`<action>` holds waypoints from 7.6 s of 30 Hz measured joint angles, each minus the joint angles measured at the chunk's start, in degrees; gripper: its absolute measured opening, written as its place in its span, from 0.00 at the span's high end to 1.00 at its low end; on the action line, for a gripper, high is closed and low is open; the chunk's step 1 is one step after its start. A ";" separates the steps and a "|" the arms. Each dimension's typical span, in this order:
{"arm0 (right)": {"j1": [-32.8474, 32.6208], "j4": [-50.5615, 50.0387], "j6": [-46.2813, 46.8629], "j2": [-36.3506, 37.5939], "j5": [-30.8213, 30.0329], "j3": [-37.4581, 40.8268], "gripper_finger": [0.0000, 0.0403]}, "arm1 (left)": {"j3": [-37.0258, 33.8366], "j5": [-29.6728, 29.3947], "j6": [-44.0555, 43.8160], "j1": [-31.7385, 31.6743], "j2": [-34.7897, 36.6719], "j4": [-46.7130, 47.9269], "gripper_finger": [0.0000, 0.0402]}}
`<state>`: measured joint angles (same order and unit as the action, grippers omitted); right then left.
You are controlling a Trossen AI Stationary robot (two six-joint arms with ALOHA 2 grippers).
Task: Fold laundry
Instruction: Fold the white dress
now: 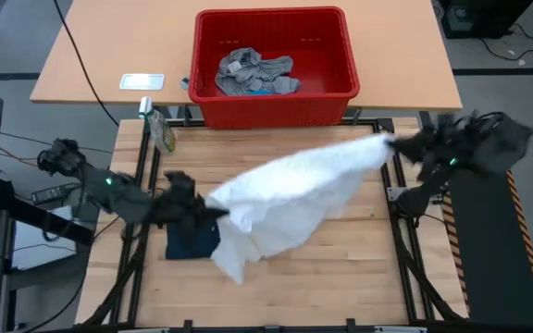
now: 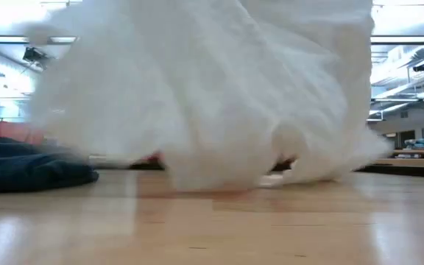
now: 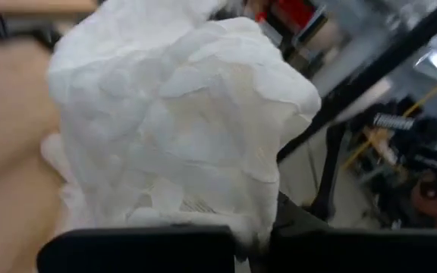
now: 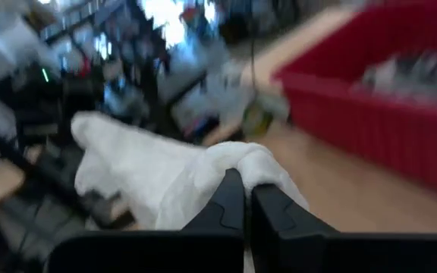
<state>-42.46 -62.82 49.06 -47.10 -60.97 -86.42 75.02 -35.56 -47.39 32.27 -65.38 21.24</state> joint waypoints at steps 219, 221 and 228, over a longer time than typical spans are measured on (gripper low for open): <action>-11.98 37.78 5.27 -29.20 54.54 46.02 0.63 | -1.44 14.75 0.54 9.04 -42.69 -18.63 0.74; -11.96 41.30 2.60 -32.74 52.80 46.02 0.63 | -1.44 15.45 0.64 6.51 -45.23 -21.36 0.74; -9.89 50.88 0.69 -40.43 48.61 46.02 0.67 | -1.49 20.09 -0.91 2.23 -48.79 -26.12 0.74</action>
<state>-52.34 -11.95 49.75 -87.53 -12.36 -40.40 73.54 -15.47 -48.29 34.50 -114.17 -4.88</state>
